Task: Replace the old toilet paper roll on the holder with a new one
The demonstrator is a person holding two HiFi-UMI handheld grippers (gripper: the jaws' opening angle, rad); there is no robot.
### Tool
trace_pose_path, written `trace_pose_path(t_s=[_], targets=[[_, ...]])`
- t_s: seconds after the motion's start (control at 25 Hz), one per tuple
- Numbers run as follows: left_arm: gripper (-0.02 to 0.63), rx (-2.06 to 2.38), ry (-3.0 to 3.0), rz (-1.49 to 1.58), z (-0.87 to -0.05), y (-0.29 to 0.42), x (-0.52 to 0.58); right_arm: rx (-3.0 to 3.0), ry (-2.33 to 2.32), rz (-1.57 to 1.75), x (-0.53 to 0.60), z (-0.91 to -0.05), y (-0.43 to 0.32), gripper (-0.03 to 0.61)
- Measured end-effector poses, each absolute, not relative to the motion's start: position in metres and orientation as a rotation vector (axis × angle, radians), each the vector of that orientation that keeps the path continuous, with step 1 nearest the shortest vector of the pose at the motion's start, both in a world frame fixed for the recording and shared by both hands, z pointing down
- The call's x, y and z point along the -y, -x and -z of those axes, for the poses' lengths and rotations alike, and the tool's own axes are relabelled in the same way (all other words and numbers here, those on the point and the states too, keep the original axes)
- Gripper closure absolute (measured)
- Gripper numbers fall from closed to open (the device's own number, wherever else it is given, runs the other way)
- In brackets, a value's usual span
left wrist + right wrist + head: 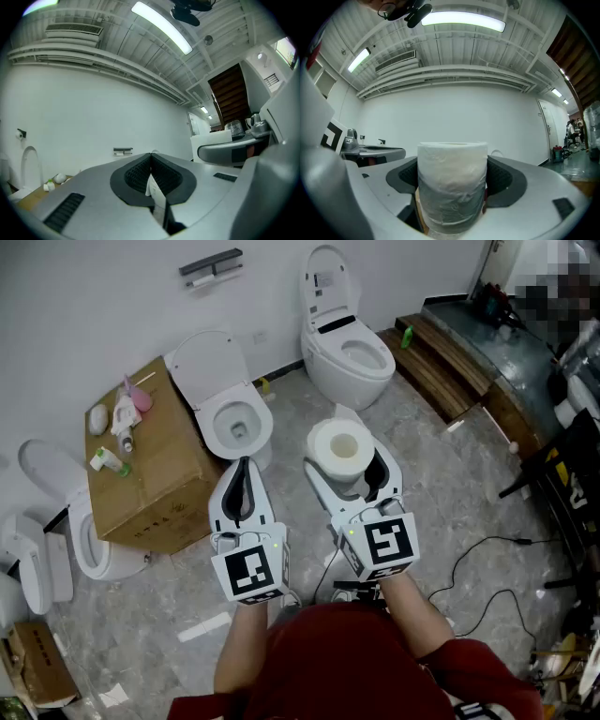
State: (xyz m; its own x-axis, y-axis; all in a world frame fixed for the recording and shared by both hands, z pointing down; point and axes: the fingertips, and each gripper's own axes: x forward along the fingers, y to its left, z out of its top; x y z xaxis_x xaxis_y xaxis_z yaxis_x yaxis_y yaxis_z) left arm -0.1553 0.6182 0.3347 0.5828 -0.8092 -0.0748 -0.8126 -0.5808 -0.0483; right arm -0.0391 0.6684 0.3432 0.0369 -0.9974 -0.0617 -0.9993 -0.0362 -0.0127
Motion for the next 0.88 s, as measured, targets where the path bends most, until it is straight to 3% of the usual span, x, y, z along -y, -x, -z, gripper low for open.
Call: trace_pose_path(t_s=[0.88], targets=[[0.597, -1.442, 2.661, -0.06, -0.334, 0.119, -0.636, -2.225, 2.099, 0.008, -0.67, -0.345, 0.008, 0.198]])
